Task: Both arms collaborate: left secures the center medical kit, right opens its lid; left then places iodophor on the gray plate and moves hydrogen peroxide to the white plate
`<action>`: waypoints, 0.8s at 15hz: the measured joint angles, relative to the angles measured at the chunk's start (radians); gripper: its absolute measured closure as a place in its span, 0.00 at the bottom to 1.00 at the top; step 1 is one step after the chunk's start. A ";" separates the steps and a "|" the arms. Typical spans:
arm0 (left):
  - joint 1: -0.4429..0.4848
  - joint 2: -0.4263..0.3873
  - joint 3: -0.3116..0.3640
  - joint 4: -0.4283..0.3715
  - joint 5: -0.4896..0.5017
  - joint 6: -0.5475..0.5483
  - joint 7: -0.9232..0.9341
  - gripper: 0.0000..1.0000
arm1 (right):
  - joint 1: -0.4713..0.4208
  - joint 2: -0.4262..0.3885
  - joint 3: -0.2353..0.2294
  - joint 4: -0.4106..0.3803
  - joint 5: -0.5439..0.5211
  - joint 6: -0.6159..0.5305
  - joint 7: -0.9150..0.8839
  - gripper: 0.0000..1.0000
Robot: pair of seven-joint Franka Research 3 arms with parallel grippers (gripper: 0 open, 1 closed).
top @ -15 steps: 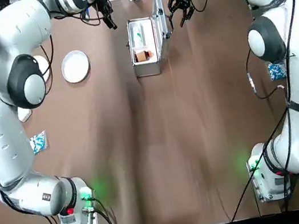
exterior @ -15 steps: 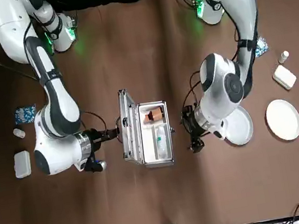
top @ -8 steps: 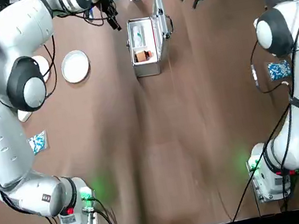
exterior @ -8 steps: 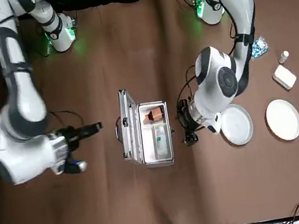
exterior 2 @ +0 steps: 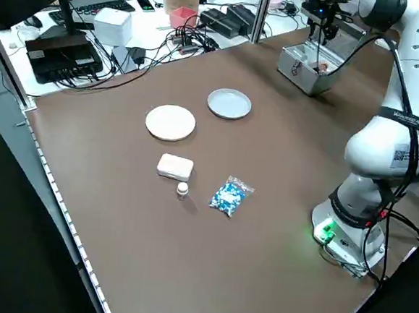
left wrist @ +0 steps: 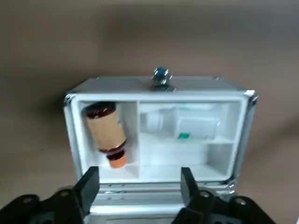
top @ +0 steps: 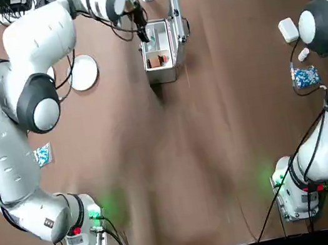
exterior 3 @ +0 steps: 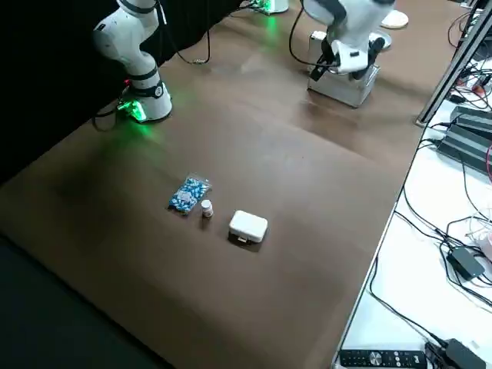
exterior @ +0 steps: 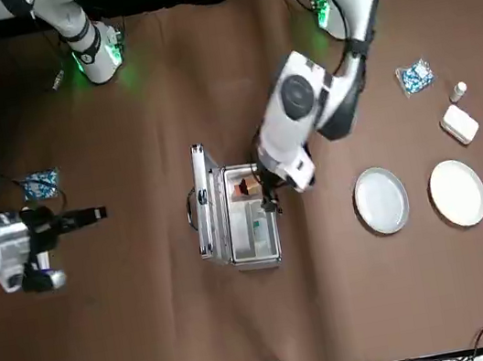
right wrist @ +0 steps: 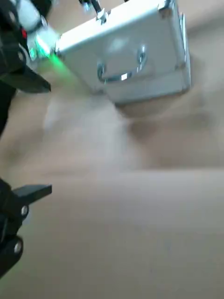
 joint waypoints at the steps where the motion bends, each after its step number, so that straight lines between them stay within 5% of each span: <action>1: -0.024 0.000 0.000 -0.001 0.023 0.000 -0.021 0.23 | 0.000 -0.021 0.000 0.000 -0.056 -0.001 -0.021 0.07; 2: -0.061 0.003 0.001 -0.003 0.050 0.000 -0.041 0.26 | -0.003 -0.059 0.000 0.002 -0.145 -0.001 -0.065 0.05; 12: -0.101 0.098 0.017 0.034 0.137 0.002 -0.051 0.29 | -0.039 -0.232 0.013 0.005 -0.369 0.039 -0.112 0.02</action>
